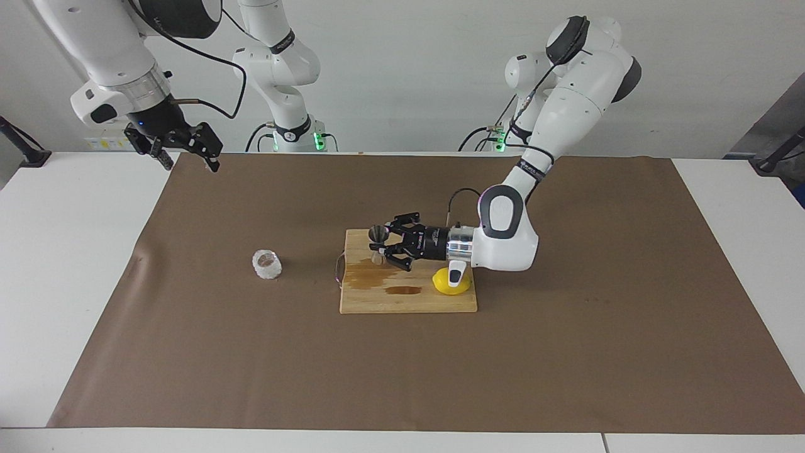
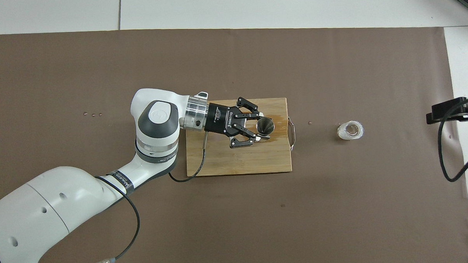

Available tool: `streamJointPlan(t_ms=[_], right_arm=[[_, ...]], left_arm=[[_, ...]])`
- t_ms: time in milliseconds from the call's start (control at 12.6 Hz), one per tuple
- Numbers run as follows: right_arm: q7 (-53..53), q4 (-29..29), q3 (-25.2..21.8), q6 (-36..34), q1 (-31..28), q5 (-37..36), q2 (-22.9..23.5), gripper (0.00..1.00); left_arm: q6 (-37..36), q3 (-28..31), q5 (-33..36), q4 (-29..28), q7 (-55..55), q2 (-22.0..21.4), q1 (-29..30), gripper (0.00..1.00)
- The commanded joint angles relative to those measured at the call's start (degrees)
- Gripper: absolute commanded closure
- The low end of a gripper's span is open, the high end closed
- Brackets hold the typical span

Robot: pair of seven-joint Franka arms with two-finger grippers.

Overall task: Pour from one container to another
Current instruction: 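Lower the metal cup onto the board beside the brown stain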

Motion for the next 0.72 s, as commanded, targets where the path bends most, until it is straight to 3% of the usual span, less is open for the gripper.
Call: streamJointPlan(t_ms=[0, 159, 637], right_arm=[[0.53, 0.56, 0.07, -1.04, -0.25, 0.9, -0.04, 0.0], [0.53, 0.56, 0.07, -1.13, -0.25, 0.9, -0.04, 0.0], [0.53, 0.56, 0.07, -1.04, -0.25, 0.9, -0.04, 0.0]], left_arm=[[0.98, 0.86, -2.79, -6.3, 3.18, -5.04, 1.11, 1.0], [1.06, 0.86, -4.79, -9.46, 3.18, -7.93, 2.6, 1.0], [5.45, 1.04, -14.28, -14.04, 9.23, -11.37, 3.13, 1.0]])
